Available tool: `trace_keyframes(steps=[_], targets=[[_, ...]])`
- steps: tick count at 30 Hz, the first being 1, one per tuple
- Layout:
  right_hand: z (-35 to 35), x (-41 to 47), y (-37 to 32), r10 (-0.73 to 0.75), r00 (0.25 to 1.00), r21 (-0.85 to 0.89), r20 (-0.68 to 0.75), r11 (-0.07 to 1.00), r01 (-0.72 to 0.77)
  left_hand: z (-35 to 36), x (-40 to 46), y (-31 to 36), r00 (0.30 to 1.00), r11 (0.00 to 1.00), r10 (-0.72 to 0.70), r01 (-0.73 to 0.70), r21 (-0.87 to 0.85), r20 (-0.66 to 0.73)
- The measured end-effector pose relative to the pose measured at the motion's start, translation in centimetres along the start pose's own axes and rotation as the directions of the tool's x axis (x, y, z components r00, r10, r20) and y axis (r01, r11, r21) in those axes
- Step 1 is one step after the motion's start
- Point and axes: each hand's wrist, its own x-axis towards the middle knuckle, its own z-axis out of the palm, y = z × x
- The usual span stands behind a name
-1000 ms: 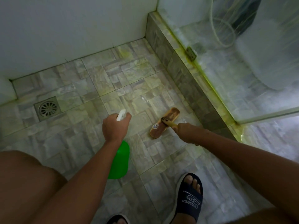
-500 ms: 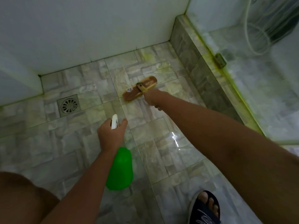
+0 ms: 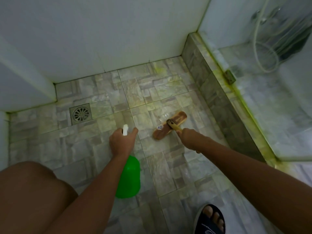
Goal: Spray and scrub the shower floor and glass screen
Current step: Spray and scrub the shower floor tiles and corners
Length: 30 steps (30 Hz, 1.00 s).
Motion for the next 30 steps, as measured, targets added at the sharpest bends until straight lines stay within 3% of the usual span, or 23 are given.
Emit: trace_keyframes(steps=[4,8,12,16,20,25,30], targets=[[-2.7,1.2,-2.7,-0.079,0.996,0.006,-0.040,0.997,0.079,0.6,0.1,1.0,0.997,0.999,-0.042,0.042,-0.001,-0.062],[-2.9,5.0,-2.7,-0.111,0.992,-0.024,-0.065,0.994,0.110,1.3,0.3,1.3,0.999,0.998,-0.033,0.032,0.049,0.025],[-2.1,4.5,-2.0,-0.184,0.983,-0.139,-0.008,0.974,0.181,0.4,0.7,0.2,0.992,0.995,-0.102,0.102,-0.004,-0.072],[-3.5,4.9,-1.5,-0.266,0.963,-0.373,0.037,0.891,0.260,-0.4,1.1,-0.6,0.980,0.983,-0.184,0.182,-0.033,-0.079],[-4.7,7.7,-2.8,-0.296,0.952,-0.417,0.073,0.858,0.299,-1.1,1.0,-1.8,0.976,0.976,-0.200,0.191,-0.105,-0.089],[-4.4,9.7,-10.0,-0.467,0.872,-0.502,0.145,0.725,0.472,-2.4,1.2,-3.2,0.953,0.962,-0.245,0.216,-0.170,-0.176],[-3.4,12.1,-21.0,-0.592,0.798,-0.436,0.114,0.692,0.576,-3.0,0.4,-4.1,0.945,0.954,-0.233,0.176,-0.241,-0.231]])
